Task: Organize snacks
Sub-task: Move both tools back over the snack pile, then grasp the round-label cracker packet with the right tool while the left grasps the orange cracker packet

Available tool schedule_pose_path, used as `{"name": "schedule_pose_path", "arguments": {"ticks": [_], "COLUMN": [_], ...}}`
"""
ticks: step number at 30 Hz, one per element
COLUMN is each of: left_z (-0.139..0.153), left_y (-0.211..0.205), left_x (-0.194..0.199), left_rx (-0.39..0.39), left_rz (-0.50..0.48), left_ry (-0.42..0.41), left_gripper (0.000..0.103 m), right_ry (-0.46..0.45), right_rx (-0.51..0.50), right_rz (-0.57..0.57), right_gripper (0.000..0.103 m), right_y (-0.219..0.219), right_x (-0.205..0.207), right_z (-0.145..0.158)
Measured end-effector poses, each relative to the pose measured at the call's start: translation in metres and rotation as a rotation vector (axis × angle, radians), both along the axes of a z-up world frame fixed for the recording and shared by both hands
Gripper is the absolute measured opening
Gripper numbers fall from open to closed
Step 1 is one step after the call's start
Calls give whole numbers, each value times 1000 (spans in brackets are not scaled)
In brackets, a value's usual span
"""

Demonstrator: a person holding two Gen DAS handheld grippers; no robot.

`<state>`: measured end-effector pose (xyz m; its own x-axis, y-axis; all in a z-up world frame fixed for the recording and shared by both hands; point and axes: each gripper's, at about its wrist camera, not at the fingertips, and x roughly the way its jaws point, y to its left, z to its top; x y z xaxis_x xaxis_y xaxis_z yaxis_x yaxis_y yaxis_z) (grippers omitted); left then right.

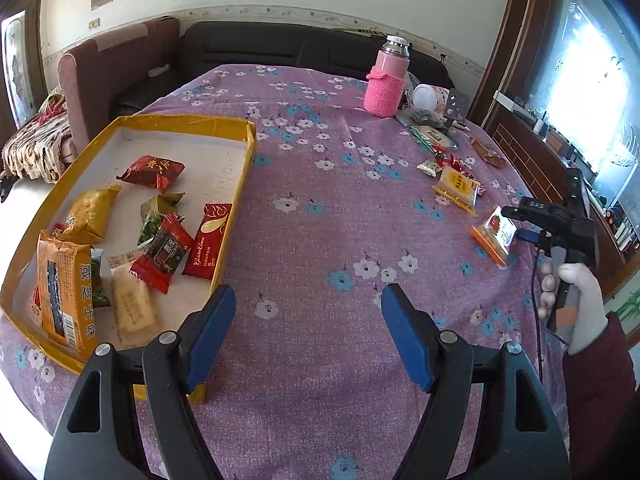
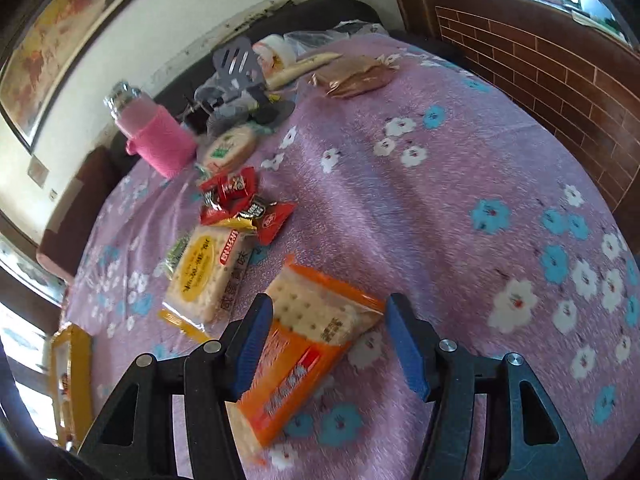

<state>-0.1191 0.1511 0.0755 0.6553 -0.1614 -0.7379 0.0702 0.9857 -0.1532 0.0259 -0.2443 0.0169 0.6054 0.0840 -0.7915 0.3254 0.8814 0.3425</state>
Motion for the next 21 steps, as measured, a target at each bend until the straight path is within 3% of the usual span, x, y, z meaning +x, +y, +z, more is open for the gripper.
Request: {"name": "schedule_pose_path", "arguments": {"ticks": [6,10,12,14,15,18,21], "left_z": [-6,-11,-14,-16,-16,-16,-19], "left_y": [4,3,1,-1,-1,-3,-6], "left_x": [7,11,14,16,16,16,20], "left_rx": [-24,-35,-44,-58,-62,-70,-83], "left_rz": [-2,-13,-23,-37,-44,-62,-83], "left_ry": [19,36,46,58,60,58,71], "left_gripper": [75,75,75,75,75,75,75], "right_ry": [22,32,36,14,-12,-91,-64], "right_rx": [-80,54,171,293,296,145,0], "right_rz": [123,220,315,396,385,276,250], "right_gripper": [59,59,57,54,56,61,71], "right_y": [59,95,113,117,112,86,76], "right_x": [7,-7,-12,-9,-7,9,36], "right_z": [0,-2,-3,0,5,23,26]}}
